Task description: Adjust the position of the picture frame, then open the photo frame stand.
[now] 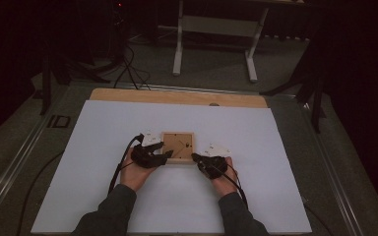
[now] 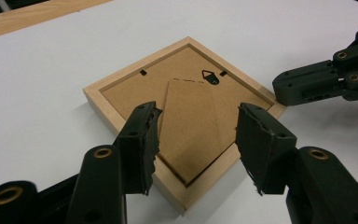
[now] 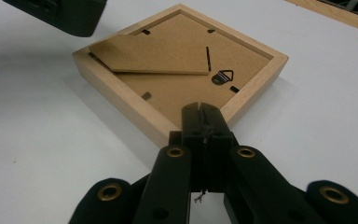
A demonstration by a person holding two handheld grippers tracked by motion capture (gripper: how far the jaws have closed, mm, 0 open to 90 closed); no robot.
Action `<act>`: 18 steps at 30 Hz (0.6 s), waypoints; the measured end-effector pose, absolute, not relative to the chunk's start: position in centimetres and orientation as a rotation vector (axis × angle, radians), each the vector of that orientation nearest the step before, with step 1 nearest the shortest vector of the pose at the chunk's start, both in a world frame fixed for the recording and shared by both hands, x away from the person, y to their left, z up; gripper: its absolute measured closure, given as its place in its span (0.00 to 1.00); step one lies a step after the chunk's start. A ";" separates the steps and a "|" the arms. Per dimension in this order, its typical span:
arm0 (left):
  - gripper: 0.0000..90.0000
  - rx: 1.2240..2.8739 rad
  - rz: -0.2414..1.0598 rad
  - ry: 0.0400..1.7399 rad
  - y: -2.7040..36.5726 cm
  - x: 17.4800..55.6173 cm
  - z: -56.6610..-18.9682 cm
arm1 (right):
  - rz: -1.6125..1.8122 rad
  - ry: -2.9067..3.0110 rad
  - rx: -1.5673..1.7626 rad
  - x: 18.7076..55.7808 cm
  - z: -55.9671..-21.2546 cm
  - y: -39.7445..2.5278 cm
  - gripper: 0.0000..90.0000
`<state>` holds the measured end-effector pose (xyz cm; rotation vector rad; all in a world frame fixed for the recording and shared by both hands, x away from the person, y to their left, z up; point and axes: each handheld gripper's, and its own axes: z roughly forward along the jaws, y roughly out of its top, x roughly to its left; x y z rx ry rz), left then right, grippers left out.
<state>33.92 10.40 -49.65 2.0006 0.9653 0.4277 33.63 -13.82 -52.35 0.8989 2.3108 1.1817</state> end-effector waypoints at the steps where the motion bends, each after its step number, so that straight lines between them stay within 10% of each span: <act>1: 0.53 2.006 0.431 0.968 10.3 34.0 -49.6 | 1.181 2.312 0.898 33.6 -52.3 -13.8 0.99; 18: 0.45 2.074 0.448 0.976 9.1 35.2 -50.0 | 1.182 2.305 0.893 33.6 -52.4 -13.8 1.00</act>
